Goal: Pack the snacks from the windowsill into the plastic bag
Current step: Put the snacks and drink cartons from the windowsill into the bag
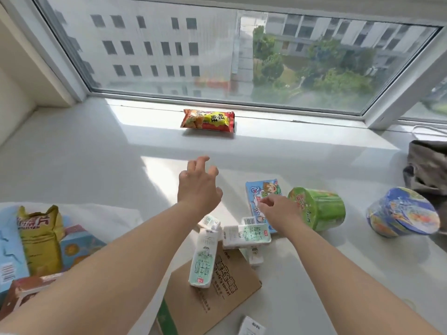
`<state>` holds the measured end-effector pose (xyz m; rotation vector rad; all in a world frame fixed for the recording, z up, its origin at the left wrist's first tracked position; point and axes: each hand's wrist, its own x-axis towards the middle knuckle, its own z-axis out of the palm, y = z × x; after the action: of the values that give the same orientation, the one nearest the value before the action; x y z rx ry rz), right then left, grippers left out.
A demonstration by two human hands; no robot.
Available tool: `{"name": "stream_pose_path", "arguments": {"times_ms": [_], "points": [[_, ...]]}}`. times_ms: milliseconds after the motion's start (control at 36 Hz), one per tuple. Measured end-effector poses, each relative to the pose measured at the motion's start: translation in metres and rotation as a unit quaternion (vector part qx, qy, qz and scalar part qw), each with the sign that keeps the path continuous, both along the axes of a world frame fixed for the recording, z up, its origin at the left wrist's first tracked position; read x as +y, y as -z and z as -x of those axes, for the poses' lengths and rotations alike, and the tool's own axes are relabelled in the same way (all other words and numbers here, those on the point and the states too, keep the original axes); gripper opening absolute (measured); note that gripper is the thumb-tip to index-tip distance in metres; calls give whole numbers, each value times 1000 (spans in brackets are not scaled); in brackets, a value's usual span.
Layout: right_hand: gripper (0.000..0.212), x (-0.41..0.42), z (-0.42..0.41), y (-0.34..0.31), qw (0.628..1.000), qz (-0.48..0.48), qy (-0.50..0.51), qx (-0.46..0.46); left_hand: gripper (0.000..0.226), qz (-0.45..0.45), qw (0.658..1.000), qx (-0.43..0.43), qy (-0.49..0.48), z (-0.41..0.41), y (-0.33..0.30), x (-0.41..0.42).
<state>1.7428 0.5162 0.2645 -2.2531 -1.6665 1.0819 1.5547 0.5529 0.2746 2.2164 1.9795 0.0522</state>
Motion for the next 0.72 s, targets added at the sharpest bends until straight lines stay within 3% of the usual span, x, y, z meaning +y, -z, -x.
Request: {"name": "stream_pose_path", "arguments": {"times_ms": [83, 194, 250, 333, 389, 472, 611, 722], "points": [[21, 19, 4, 27, 1000, 15, 2, -8, 40, 17, 1000, 12, -11, 9, 23, 24], [40, 44, 5, 66, 994, 27, 12, -110, 42, 46, 999, 26, -13, 17, 51, 54], [60, 54, 4, 83, 987, 51, 32, -149, 41, 48, 998, 30, -9, 20, 65, 66], [108, 65, -2, 106, 970, 126, 45, -204, 41, 59, 998, 36, -6, 23, 86, 82], [122, 71, -3, 123, 961, 157, 27, -228, 42, 70, 997, 39, -7, 24, 98, 94], [119, 84, -1, 142, 959, 147, 30, -239, 44, 80, 996, 43, -6, 23, 114, 113], [98, 119, -3, 155, 962, 16, 6, -271, 44, 80, 996, 50, -1, 24, 138, 152], [93, 156, 5, 167, 963, -20, 6, -270, 47, 61, 995, 73, 7, 25, 150, 191]]}}
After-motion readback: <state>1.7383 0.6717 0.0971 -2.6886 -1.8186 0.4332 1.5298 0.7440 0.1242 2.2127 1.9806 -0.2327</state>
